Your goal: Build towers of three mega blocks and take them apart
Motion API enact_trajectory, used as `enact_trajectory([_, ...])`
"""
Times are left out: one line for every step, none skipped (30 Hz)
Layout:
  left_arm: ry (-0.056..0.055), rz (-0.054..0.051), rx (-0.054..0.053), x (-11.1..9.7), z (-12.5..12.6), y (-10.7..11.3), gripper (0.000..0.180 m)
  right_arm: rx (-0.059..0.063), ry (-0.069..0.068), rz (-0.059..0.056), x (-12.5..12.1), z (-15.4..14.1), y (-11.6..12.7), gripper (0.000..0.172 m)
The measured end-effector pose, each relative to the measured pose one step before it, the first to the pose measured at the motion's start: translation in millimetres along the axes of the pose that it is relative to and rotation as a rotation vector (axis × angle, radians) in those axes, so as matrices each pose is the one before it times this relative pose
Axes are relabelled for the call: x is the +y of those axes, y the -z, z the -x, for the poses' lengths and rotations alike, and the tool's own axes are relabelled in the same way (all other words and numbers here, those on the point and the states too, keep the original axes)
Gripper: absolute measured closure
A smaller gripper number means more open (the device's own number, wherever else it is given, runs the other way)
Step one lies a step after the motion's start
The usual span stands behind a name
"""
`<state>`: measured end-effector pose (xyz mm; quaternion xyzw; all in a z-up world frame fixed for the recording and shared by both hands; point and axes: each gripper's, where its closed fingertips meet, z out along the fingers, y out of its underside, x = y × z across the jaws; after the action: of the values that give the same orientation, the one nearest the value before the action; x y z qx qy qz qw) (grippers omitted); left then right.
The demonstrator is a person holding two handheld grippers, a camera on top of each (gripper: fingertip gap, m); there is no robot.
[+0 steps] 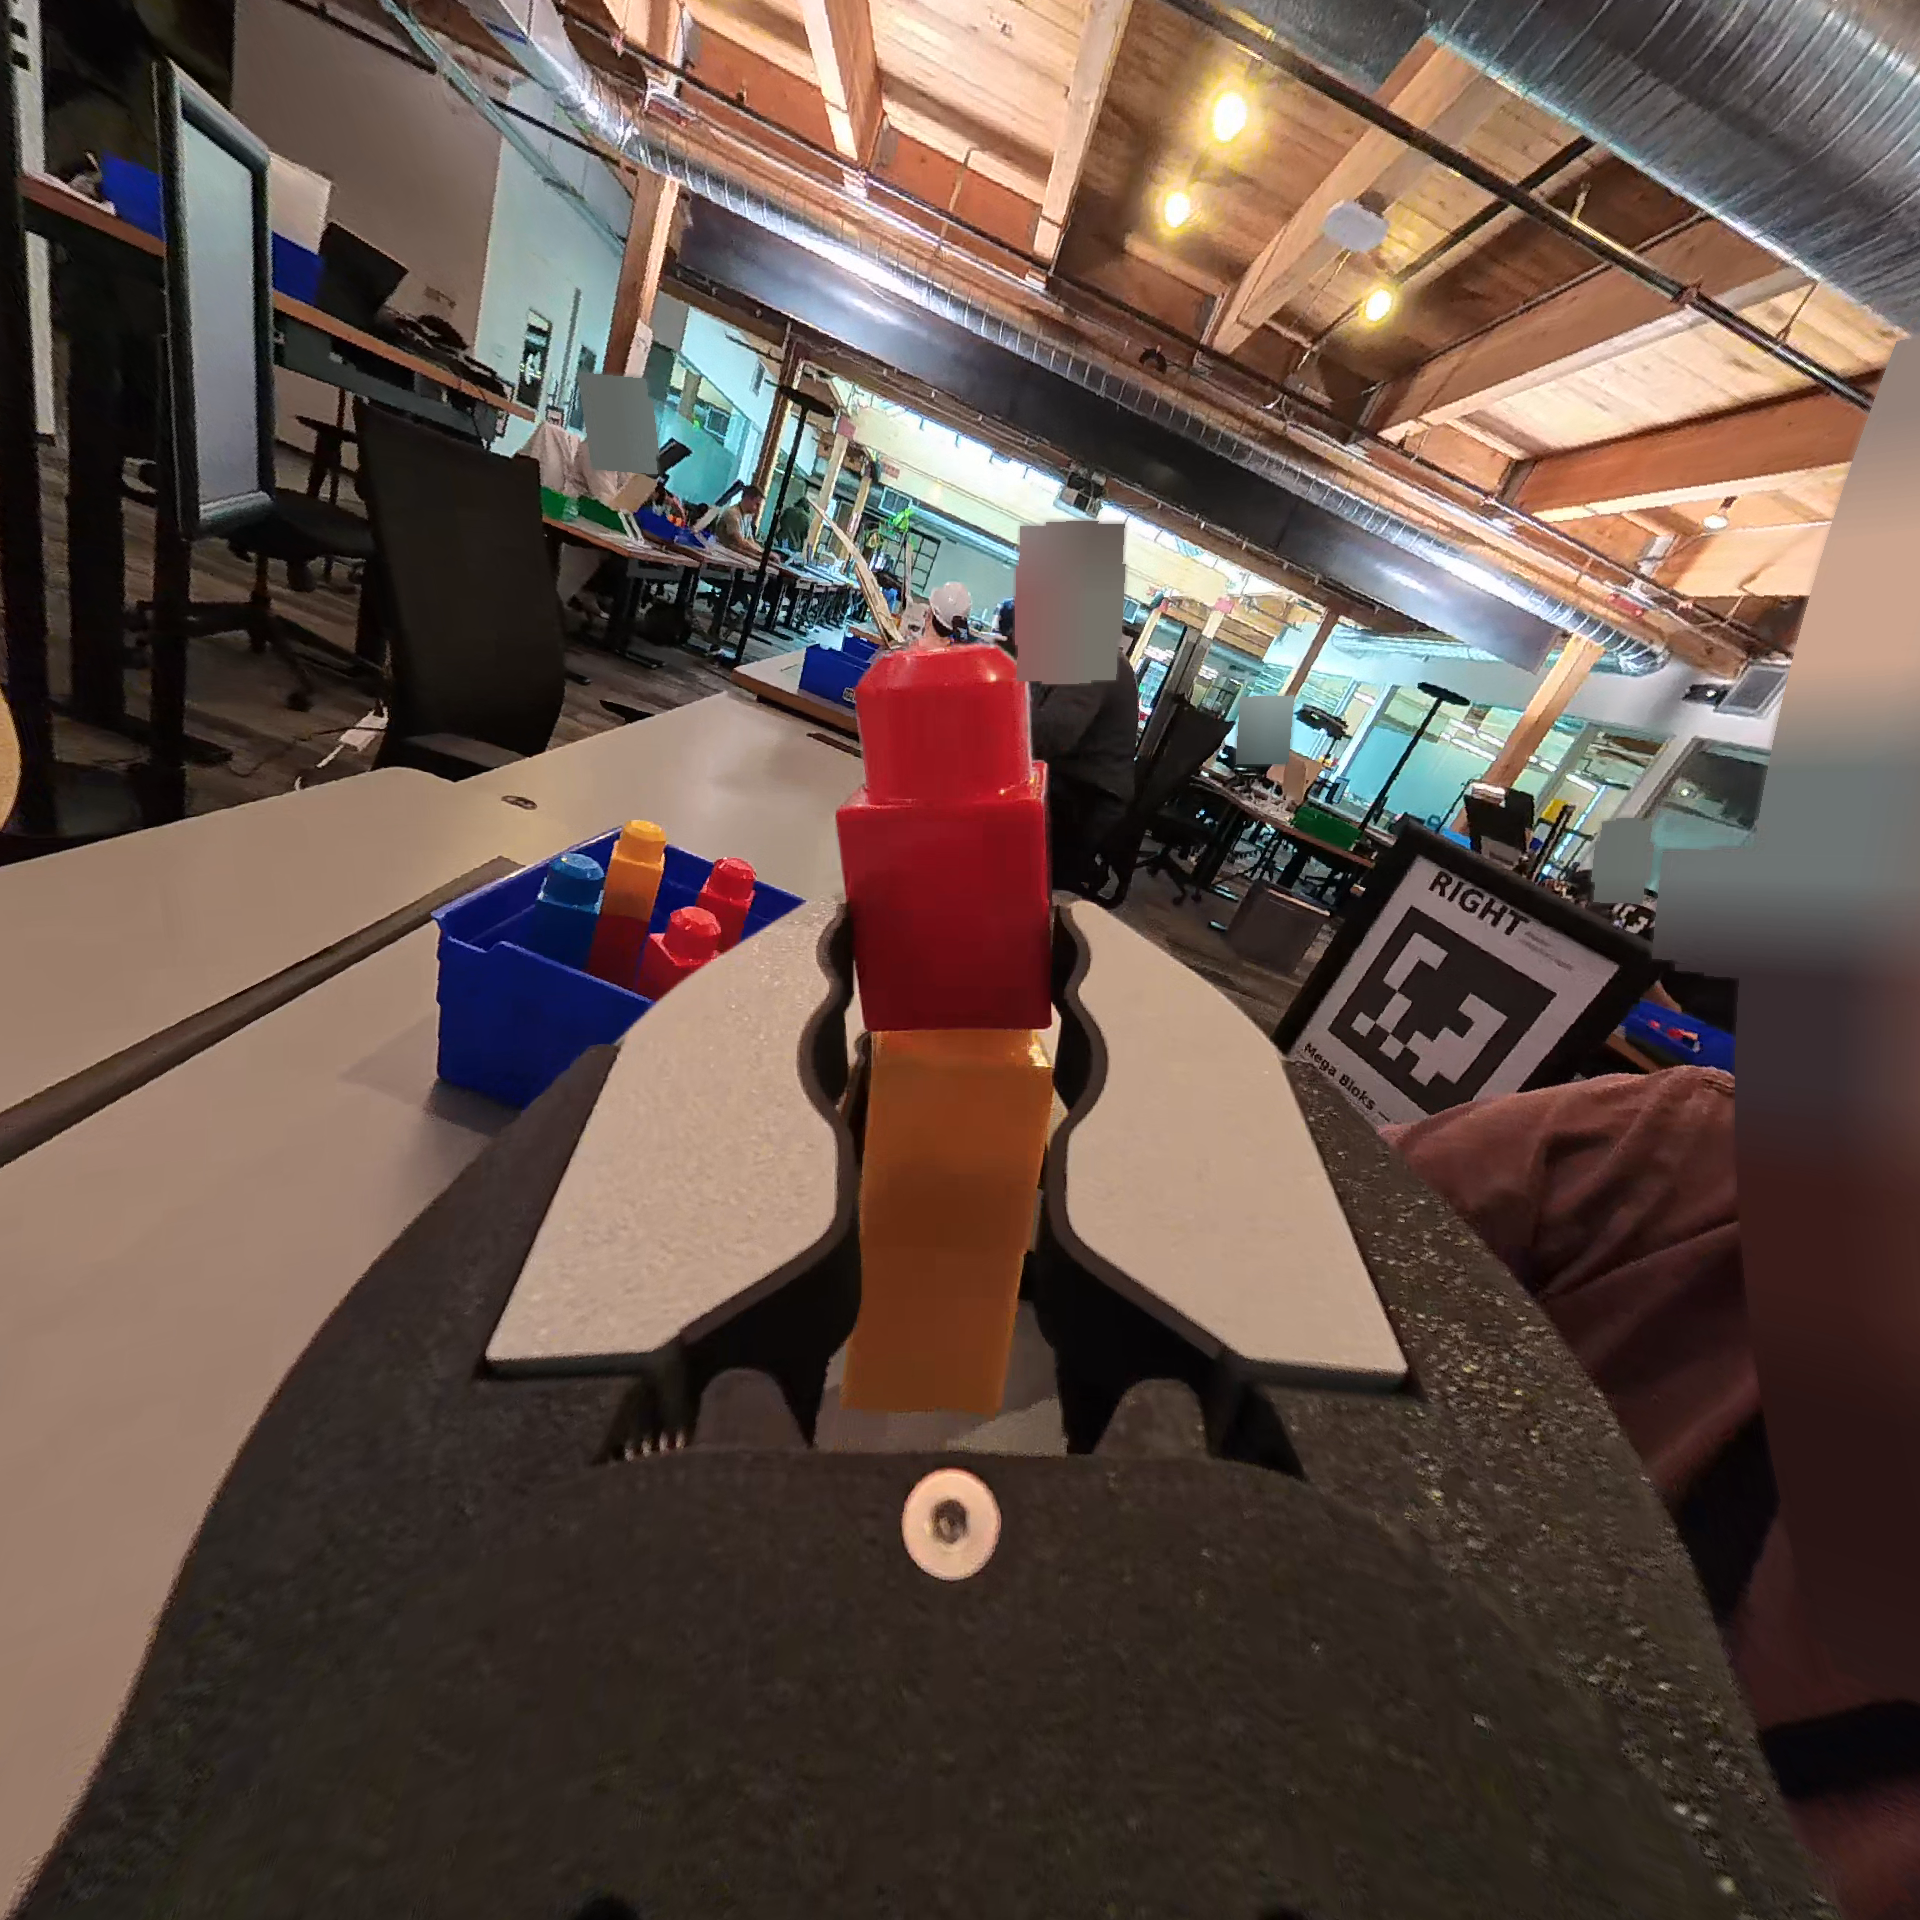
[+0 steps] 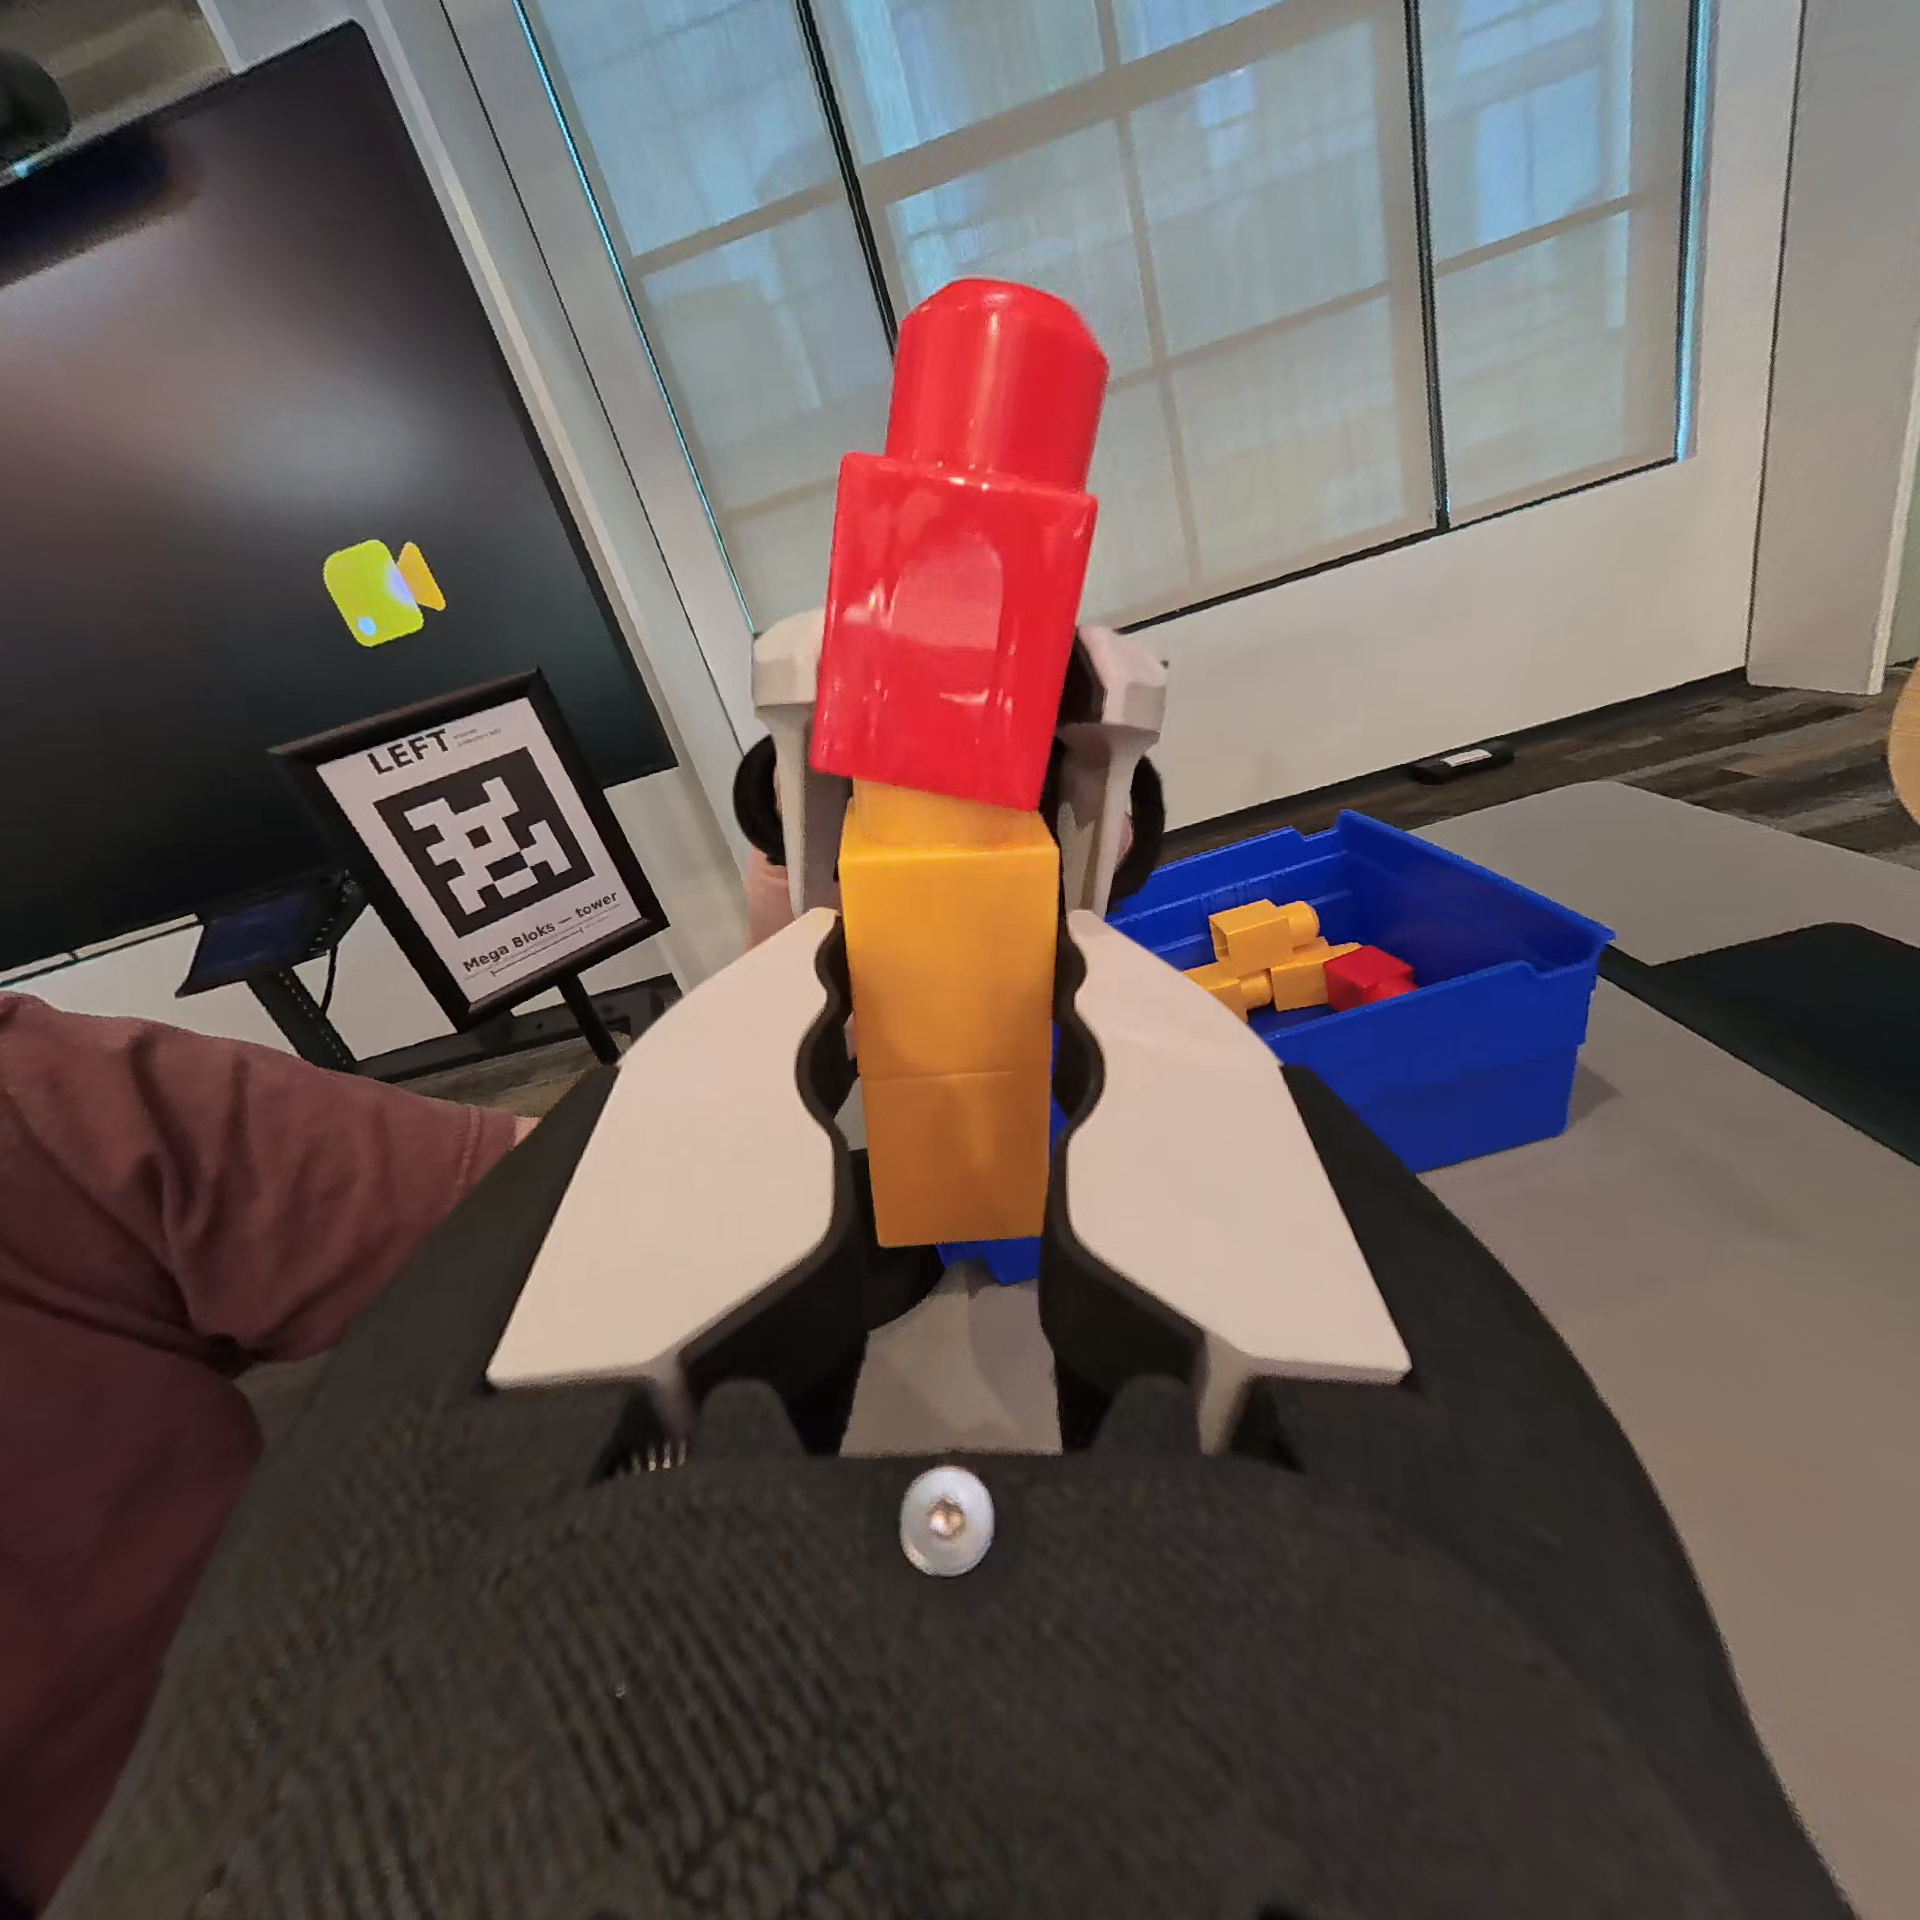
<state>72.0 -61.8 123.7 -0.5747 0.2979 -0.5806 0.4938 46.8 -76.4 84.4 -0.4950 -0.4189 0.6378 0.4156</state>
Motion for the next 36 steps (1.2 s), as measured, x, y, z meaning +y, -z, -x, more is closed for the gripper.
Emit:
enact_trajectory([0.0033, 0.0103, -0.0001, 1.33, 0.36, 0.03, 0.144, 0.0045, 0.0101, 0.0128, 1.18, -1.01, 0.41, 0.136])
enact_trajectory([0.0029, 0.0142, -0.0102, 1.49, 1.96, 1.03, 0.145, 0.0162, 0.0129, 0.012, 0.71, -2.26, 0.78, 0.136])
enact_trajectory([0.0013, 0.013, -0.0134, 1.04, 2.02, 1.26, 0.145, 0.0127, 0.0067, 0.0088, 0.22, -2.12, 1.16, 0.136])
enact_trajectory([-0.0065, 0.0145, -0.0071, 1.25, 0.62, 0.75, 0.145, 0.0023, -0.0018, 0.0097, 0.48, -1.09, 0.75, 0.136])
enact_trajectory([-0.0121, 0.0142, -0.0161, 1.09, 1.19, 0.41, 0.145, 0.0013, -0.0088, 0.0077, 0.74, -0.93, 0.41, 0.136])
enact_trajectory([-0.0156, 0.0077, -0.0242, 0.3, 1.64, 0.4, 0.145, 0.0007, -0.0135, 0.0036, 0.72, -0.91, -0.01, 0.136])
enact_trajectory([-0.0192, 0.0153, -0.023, 1.4, 1.25, -0.19, 0.145, 0.0034, -0.0083, 0.0122, 2.22, -1.35, -0.5, 0.136])
enact_trajectory([-0.0247, 0.0254, -0.0295, 2.65, 2.7, -0.11, 0.145, 0.0137, 0.0033, 0.0162, 2.85, -2.44, -0.54, 0.136])
enact_trajectory([-0.0255, 0.0184, -0.0258, 1.96, 2.2, 0.03, 0.145, 0.0103, 0.0013, 0.0057, 1.31, -1.77, -0.13, 0.136])
enact_trajectory([-0.0155, 0.0102, -0.0131, 0.98, 0.74, 0.13, 0.145, -0.0046, -0.0117, -0.0031, -0.19, -0.17, 0.15, 0.136])
enact_trajectory([-0.0065, -0.0012, -0.0055, -0.27, 0.16, 0.25, 0.145, -0.0096, -0.0164, -0.0106, -1.34, 0.51, 0.47, 0.136])
enact_trajectory([0.0026, -0.0077, -0.0035, -0.75, 0.52, -0.08, 0.145, -0.0055, -0.0136, -0.0128, -1.43, -0.06, 0.62, 0.136])
enact_trajectory([0.0024, 0.0007, -0.0015, 0.22, 0.65, -0.16, 0.145, -0.0037, -0.0102, -0.0027, 0.05, -0.29, 0.11, 0.136])
enact_trajectory([-0.0071, 0.0096, -0.0009, 1.38, 0.45, -0.19, 0.145, -0.0043, -0.0071, 0.0037, 1.08, -0.38, -0.22, 0.136])
enact_trajectory([-0.001, 0.008, -0.0003, 0.95, 0.4, 0.26, 0.145, -0.0057, -0.0062, -0.0029, 0.48, -0.01, -0.31, 0.136])
enact_trajectory([0.0007, 0.003, 0.0043, 0.36, -0.48, 0.28, 0.145, -0.0127, -0.0101, -0.0068, 0.01, 1.05, -0.54, 0.136])
enact_trajectory([-0.0024, 0.0015, 0.0106, 0.09, -1.59, 0.03, 0.145, -0.0172, -0.0084, -0.01, -0.51, 1.88, -0.59, 0.136])
enact_trajectory([0.0023, -0.0109, 0.0108, -1.31, -1.53, -0.14, 0.145, -0.0118, -0.004, -0.0159, -1.75, 1.42, 0.1, 0.136])
enact_trajectory([0.0083, -0.0107, 0.0086, -1.09, -0.93, -0.66, 0.145, -0.0097, -0.0071, -0.0126, -1.46, 1.1, 0.37, 0.136])
enact_trajectory([0.0121, -0.0087, 0.0136, -0.43, -1.17, -0.79, 0.145, -0.008, -0.0039, -0.0071, -0.88, 0.99, 0.38, 0.136])
enact_trajectory([0.0126, -0.0066, 0.0092, -0.1, -0.14, -0.55, 0.145, -0.0009, 0.0065, -0.0086, -0.99, 0.22, 0.52, 0.136])
enact_trajectory([0.0097, -0.0097, 0.0122, -0.69, -0.81, -0.41, 0.145, 0.0001, 0.0063, -0.0116, -1.28, 0.2, 0.51, 0.136])
enact_trajectory([0.0092, -0.0034, 0.0078, -0.06, -0.27, -0.36, 0.145, -0.0012, 0.0008, -0.0071, -0.75, 0.15, 0.33, 0.136])
enact_trajectory([0.0078, -0.0035, 0.0012, -0.19, 0.07, -0.11, 0.145, -0.0017, 0.0, -0.0094, -0.96, 0.06, 0.43, 0.136])
enact_trajectory([0.0049, -0.003, -0.001, -0.34, -0.06, -0.14, 0.145, -0.0038, -0.0015, -0.0112, -1.13, 0.01, 0.61, 0.136])
enact_trajectory([-0.003, 0.0019, -0.005, 0.35, 0.31, -0.33, 0.145, 0.0001, 0.0011, -0.0041, -0.24, -0.33, 0.42, 0.136])
enact_trajectory([0.0053, 0.0032, -0.0074, 0.5, 0.96, -0.07, 0.145, 0.007, 0.0012, 0.0007, 0.11, -0.88, 0.14, 0.136])
enact_trajectory([0.008, 0.0034, -0.0064, 0.48, 1.09, 0.02, 0.145, 0.012, 0.0003, 0.0066, 0.63, -1.14, -0.15, 0.136])
enact_trajectory([-0.0031, 0.0087, -0.0116, 1.31, 1.84, 0.1, 0.145, 0.0207, 0.0104, 0.0133, 1.0, -1.83, 0.07, 0.136])
enact_trajectory([-0.0031, 0.0072, -0.0125, 1.03, 1.89, 0.21, 0.145, 0.0239, 0.0173, 0.0089, 0.32, -2.18, 0.64, 0.136])
enact_trajectory([0.0032, 0.0012, -0.0092, 0.29, 1.19, -0.07, 0.145, 0.0171, 0.0113, 0.005, 0.09, -1.52, 0.51, 0.136])
enact_trajectory([-0.0029, 0.002, -0.0111, 0.46, 1.06, -0.49, 0.145, 0.0119, 0.0044, 0.0037, 0.13, -1.3, 0.37, 0.136])
enact_trajectory([-0.0058, 0.0009, -0.0096, 0.08, 0.84, -0.3, 0.145, 0.0105, 0.0026, 0.0008, 0.15, -1.34, 0.25, 0.136])
enact_trajectory([-0.003, 0.0033, -0.0123, 0.62, 1.54, -0.38, 0.145, 0.0129, 0.0041, 0.0039, 0.67, -1.61, 0.08, 0.136])
enact_trajectory([0.0001, 0.0072, -0.0101, 1.16, 1.5, -0.06, 0.145, 0.0093, 0.0046, 0.0061, 0.98, -1.2, -0.07, 0.136])
enact_trajectory([-0.0013, 0.0014, 0.0015, 0.27, -0.03, 0.19, 0.145, 0.0008, 0.0013, 0.0011, 0.18, -0.12, -0.03, 0.136])
